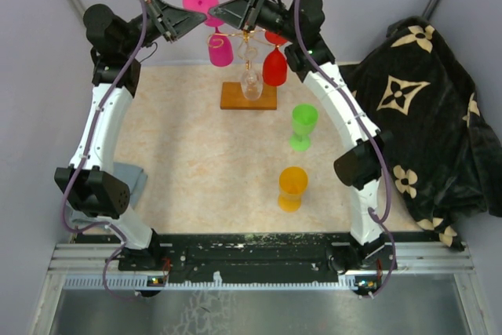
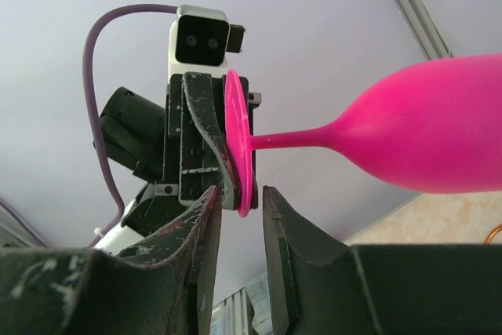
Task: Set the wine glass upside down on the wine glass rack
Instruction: Turn the wine glass upside down at the wine rack.
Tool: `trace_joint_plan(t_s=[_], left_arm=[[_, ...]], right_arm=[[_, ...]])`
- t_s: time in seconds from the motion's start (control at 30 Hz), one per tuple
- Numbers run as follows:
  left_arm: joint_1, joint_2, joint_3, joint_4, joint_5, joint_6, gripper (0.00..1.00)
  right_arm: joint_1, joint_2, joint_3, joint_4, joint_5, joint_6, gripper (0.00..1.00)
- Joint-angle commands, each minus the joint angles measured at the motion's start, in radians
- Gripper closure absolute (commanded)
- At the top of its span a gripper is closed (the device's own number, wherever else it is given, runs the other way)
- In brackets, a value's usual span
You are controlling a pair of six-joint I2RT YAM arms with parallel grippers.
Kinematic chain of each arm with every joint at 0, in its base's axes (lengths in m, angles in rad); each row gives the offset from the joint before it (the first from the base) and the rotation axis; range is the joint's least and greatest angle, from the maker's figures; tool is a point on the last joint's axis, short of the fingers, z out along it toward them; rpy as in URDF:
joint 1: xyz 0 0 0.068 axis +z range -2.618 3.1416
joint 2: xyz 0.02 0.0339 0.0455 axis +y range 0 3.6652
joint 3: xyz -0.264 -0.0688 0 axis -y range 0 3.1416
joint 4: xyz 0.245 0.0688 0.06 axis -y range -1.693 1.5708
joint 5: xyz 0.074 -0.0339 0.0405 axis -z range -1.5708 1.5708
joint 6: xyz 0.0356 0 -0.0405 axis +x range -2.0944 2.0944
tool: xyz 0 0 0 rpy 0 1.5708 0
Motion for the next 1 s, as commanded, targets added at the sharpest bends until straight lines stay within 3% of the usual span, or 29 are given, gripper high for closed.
trace_joint_plan(t_s=[0.0,0.27,0.37,0.43,0.6,0.67,0.73,0.97], left_arm=[[-0.011,-0.013,-0.007,0.022,0.017,0.024,1.00],[-0.014,-0.008,0.002,0.028,0.013,0.020,1.00],[-0.015,-0.009,0.002,0.030,0.008,0.018,1.00],[-0.018,-0.006,0.002,0.031,0.007,0.019,1.00],[-0.020,-0.007,-0.001,0.029,0.006,0.022,0.99],[-0.020,-0.008,-0.001,0.025,0.008,0.029,0.94],[-0.019,-0.012,0.000,0.015,0.002,0.043,0.82],[0.009,-0.022,-0.008,-0.006,-0.003,0.062,0.63]], right_arm=[[0.014,0.012,0.055,0.061,0.015,0.007,0.72],[0.018,0.014,0.061,0.054,0.018,0.006,0.80],[0.020,0.014,0.062,0.048,0.015,0.002,0.88],[0.020,0.011,0.061,0.044,0.017,0.000,1.00],[0.020,-0.007,0.039,0.045,0.028,-0.004,1.00],[0.020,-0.020,0.023,0.044,0.036,-0.008,1.00],[0.019,-0.036,0.003,0.043,0.052,-0.013,1.00],[-0.010,-0.050,-0.028,0.068,0.066,0.000,1.00]])
